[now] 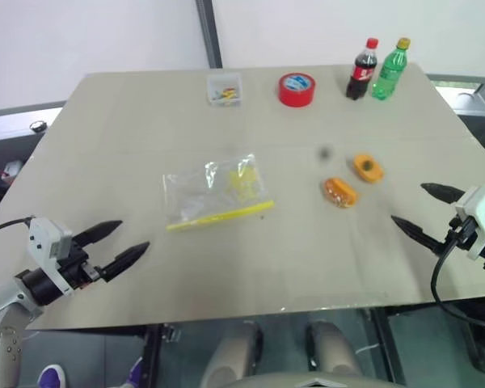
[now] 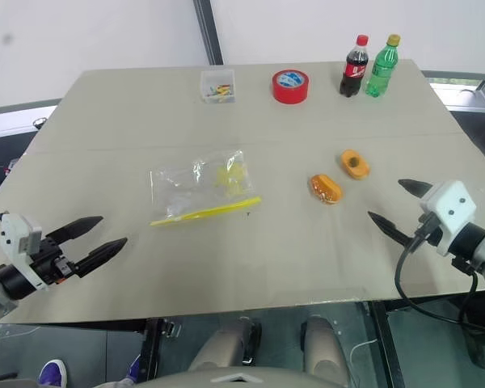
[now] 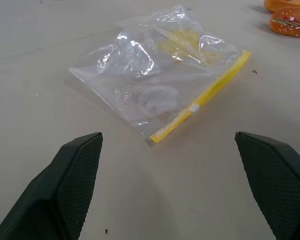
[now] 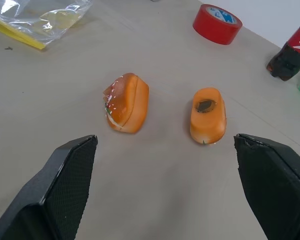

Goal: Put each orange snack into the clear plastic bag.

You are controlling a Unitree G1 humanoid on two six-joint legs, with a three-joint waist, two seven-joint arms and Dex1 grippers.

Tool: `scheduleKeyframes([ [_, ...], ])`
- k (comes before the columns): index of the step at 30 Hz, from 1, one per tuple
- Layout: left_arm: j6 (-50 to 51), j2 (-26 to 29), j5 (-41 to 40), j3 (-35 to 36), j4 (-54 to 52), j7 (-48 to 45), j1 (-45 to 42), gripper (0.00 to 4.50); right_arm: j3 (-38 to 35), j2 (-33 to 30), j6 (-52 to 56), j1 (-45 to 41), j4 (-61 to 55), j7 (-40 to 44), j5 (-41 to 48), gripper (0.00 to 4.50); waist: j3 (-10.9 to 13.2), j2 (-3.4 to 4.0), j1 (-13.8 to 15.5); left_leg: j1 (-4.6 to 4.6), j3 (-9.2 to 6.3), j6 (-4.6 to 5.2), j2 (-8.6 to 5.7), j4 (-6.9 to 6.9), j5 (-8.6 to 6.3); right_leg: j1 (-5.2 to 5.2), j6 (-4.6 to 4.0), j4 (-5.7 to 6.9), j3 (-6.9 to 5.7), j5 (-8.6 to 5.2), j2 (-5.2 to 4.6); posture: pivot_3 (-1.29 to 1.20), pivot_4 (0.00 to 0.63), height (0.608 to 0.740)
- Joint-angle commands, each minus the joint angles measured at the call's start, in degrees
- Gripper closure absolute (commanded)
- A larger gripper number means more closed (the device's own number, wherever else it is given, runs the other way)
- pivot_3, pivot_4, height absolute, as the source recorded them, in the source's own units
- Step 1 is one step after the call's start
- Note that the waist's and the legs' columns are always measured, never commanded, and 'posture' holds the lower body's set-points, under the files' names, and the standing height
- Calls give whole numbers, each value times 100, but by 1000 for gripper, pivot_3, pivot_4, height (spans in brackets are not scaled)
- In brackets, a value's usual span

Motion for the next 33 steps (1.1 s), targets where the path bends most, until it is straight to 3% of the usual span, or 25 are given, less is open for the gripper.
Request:
scheduleKeyframes([
  [1,31,95,-57,148,-63,62,-71,0,-105,-132,112,-190,-154,-10,111,30,0,0,-2,0,0,0,0,0,0,0,0,0,0,0,0,0,150,740],
  [9,993,40,-500,77,-435,710,-393,0,353,-45,477,-655,-481,-64,217,30,1,0,-3,-6,-3,0,0,1,0,-5,1,-1,-3,1,0,0,150,740],
  [15,3136,553,-830,-191,-320,1835,-1035,0,895,83,748,-997,-853,-126,377,30,1,-1,-6,-9,-9,-1,-1,2,-1,-7,1,2,-10,1,6,0,150,740],
  [17,3904,708,-1111,-373,92,1881,-1554,0,1093,163,869,-1081,-1044,-221,421,30,3,-4,7,-8,-13,-1,-1,2,-1,-6,1,6,-14,1,14,0,150,740],
  [22,4633,627,-931,-942,1240,2101,-2770,0,1368,281,1073,-1150,-1366,-440,386,30,5,-4,1,-7,-18,-2,-14,6,0,-7,3,9,-18,2,21,0,150,740],
  [28,4558,603,-397,-2052,3105,1081,-4009,0,1246,266,1240,-938,-1722,-685,423,30,-2,6,29,-12,-20,-25,-15,4,13,-12,2,12,-19,2,20,0,150,740],
  [33,4653,290,-2,-2942,4832,-389,-5231,0,1032,254,1379,-527,-2118,-871,445,30,-8,13,143,-8,-25,-5,-25,11,2,-7,3,15,-27,2,16,0,150,740],
])
